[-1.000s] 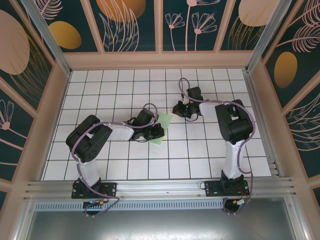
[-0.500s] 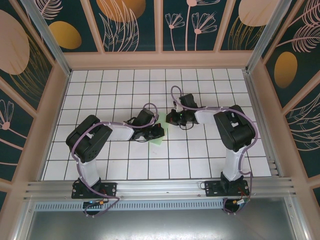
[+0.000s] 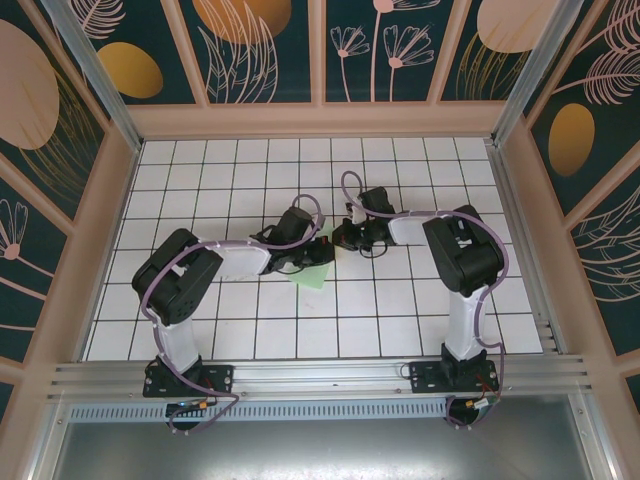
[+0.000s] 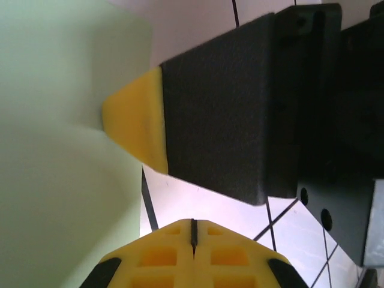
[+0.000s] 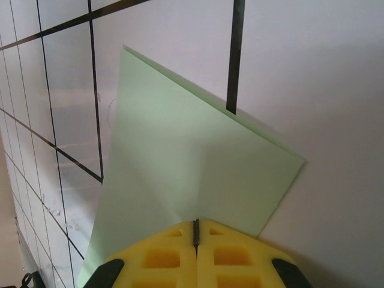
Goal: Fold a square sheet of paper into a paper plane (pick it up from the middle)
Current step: Fold the square sheet of paper in half at the center of the table.
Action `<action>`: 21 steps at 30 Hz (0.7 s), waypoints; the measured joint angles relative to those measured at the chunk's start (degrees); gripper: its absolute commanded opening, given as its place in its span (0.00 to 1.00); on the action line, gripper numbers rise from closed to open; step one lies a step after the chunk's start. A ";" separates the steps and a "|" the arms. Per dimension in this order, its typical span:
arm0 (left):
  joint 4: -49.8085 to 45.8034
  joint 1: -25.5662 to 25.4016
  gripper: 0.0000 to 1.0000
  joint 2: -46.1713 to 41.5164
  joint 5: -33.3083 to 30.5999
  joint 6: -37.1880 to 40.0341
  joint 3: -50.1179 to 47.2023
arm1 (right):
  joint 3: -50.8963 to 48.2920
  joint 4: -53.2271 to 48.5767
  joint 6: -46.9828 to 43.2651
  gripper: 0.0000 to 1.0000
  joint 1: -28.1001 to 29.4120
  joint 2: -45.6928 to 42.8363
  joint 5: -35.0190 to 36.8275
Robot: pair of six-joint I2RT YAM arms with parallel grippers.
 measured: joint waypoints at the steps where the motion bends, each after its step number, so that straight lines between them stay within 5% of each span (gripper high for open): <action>1: -0.04 0.00 0.00 0.22 -0.22 0.35 0.00 | 0.00 0.00 -0.11 0.00 0.00 0.00 0.00; 21: 5.62 0.02 0.00 1.05 1.77 1.01 -6.29 | 0.02 -0.04 -1.18 0.00 -0.15 0.07 -0.04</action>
